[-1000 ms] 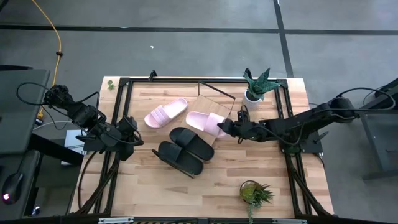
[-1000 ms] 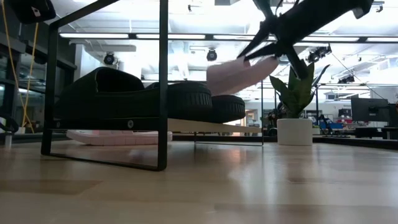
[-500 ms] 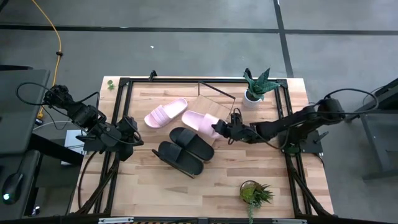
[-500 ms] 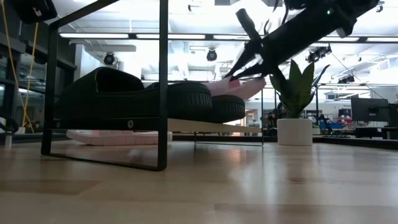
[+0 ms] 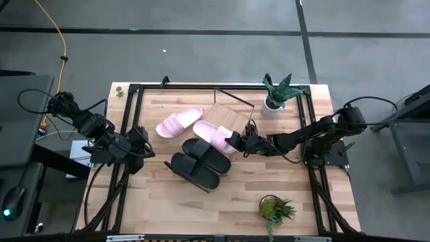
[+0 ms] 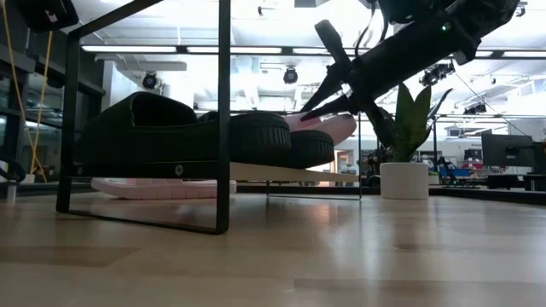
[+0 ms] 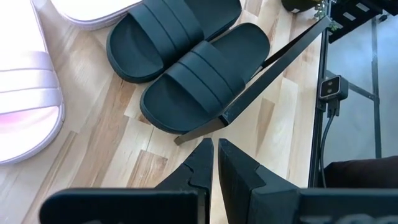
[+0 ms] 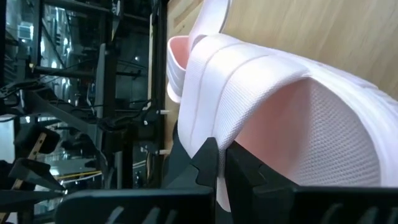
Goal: Pick and place slides into the shelf
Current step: Put the bottom pink slipper on the shelf
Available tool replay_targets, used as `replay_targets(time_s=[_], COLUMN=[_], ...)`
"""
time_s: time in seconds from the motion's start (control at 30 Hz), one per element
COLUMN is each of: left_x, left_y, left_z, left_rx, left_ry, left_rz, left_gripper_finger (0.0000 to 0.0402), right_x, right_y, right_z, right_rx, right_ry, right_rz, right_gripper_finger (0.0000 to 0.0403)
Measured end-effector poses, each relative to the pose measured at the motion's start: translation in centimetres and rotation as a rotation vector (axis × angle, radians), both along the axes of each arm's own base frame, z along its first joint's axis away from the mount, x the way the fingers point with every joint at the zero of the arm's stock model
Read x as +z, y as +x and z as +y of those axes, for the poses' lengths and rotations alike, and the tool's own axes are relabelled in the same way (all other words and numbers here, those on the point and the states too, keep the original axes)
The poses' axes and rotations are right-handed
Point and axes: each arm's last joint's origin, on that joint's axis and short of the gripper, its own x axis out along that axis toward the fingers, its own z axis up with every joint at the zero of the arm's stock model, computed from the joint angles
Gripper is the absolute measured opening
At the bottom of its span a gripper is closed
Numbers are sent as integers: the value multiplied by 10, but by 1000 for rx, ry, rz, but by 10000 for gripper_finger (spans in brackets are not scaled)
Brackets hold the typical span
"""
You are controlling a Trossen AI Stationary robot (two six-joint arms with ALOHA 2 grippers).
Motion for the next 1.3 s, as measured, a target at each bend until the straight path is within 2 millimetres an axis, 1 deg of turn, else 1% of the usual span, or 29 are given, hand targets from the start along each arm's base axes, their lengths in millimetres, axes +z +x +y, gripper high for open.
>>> replay_targets(time_s=[0.37,0.63,1.17,1.3], left_x=[0,0,0,0], left_y=[0,0,0,-1], left_z=[0,-1,-1,-1], left_rx=[-12,-27,-33,-36], left_ry=[-4,-1,-7,-4], left_rz=[5,8,12,14], left_gripper_finger=[14,14,14,14], right_x=[-1,-5,-5,-7], right_y=[0,-2,-2,-3], right_z=[0,1,1,1], right_rx=[11,34,49,54], right_ry=[16,41,40,31], right_rz=[4,51,59,87], right_gripper_finger=[0,0,0,0])
